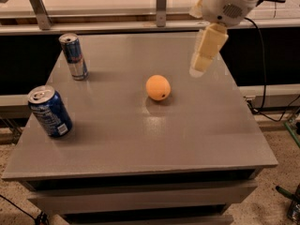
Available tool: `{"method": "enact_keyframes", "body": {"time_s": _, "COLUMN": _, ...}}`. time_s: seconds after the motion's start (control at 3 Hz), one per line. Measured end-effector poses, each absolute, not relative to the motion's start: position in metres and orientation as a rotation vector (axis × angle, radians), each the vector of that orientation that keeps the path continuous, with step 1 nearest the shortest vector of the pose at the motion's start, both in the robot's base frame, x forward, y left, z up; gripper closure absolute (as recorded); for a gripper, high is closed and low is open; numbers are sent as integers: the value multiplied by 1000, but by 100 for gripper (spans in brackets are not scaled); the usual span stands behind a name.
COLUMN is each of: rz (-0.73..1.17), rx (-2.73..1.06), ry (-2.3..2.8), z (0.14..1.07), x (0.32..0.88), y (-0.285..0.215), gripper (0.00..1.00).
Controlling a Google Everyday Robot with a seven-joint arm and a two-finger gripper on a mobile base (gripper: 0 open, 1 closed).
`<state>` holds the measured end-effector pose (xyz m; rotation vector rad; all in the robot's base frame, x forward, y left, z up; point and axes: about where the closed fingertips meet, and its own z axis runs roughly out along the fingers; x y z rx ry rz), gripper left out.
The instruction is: Move orange near pepsi can
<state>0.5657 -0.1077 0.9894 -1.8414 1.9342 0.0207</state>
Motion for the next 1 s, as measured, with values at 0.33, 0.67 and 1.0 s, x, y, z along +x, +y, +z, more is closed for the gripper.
{"method": "enact_keyframes", "body": {"time_s": 0.33, "rz": 20, "rx": -1828, "ry": 1878, "z": 1006, "x": 581, "y": -91, "gripper": 0}}
{"method": "enact_keyframes", "body": {"time_s": 0.67, "rz": 63, "rx": -1843, "ry": 1871, "z": 1000, "x": 579, "y": -89, "gripper": 0}}
{"method": "enact_keyframes", "body": {"time_s": 1.0, "rz": 237, "rx": -1893, "ry": 1828, "z": 966, "x": 568, "y": -75, "gripper": 0}}
